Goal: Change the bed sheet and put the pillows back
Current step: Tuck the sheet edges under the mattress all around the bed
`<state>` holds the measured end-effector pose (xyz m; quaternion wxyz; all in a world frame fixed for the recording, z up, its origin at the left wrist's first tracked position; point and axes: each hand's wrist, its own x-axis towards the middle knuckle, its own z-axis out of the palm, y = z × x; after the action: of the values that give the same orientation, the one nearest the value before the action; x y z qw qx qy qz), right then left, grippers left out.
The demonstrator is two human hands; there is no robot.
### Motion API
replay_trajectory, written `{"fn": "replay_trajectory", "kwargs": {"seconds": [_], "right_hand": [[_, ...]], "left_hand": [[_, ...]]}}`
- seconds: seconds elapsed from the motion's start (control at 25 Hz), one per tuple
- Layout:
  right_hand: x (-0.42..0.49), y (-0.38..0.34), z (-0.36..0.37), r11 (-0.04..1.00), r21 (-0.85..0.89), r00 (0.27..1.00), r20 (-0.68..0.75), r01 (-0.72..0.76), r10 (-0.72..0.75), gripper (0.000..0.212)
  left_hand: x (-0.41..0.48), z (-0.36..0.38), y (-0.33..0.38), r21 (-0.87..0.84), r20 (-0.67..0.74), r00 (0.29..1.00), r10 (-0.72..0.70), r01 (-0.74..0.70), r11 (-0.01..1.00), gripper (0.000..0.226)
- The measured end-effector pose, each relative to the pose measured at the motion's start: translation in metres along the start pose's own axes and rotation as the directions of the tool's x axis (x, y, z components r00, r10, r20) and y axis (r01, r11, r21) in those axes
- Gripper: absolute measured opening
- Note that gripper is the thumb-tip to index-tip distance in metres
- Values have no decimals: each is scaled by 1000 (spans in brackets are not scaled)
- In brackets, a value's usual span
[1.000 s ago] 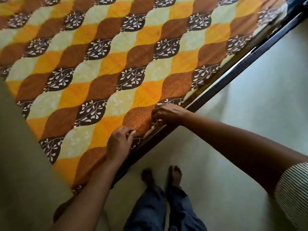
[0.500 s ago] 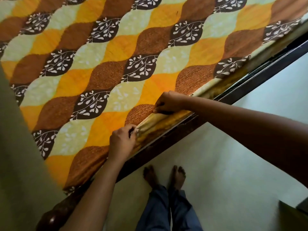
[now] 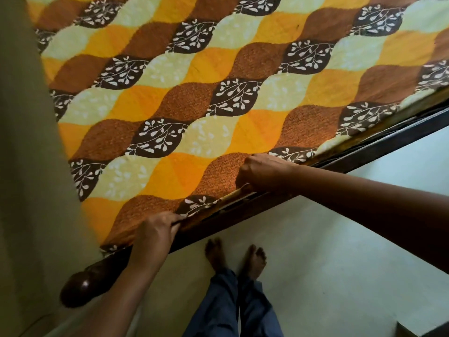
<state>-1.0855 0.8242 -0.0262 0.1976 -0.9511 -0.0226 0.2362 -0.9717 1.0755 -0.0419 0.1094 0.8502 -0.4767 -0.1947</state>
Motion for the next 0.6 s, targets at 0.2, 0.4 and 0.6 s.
{"fn": "replay_trajectory", "kwargs": {"seconds": [0.2,0.4,0.6], "right_hand": [[10,-2,10,1000,-5,992,122,-29,30,27],[19,-1,5,997,29,978,199,-69,62,24],[7,-3,22,967,135,905,398,-218,148,41]], "left_hand": [[6,-3,-5,-89,109,994,-11,21,996,23],[19,-7,-7,-94,441,890,-114,172,981,67],[8,6,-5,-127,571,798,-193,318,940,69]]}}
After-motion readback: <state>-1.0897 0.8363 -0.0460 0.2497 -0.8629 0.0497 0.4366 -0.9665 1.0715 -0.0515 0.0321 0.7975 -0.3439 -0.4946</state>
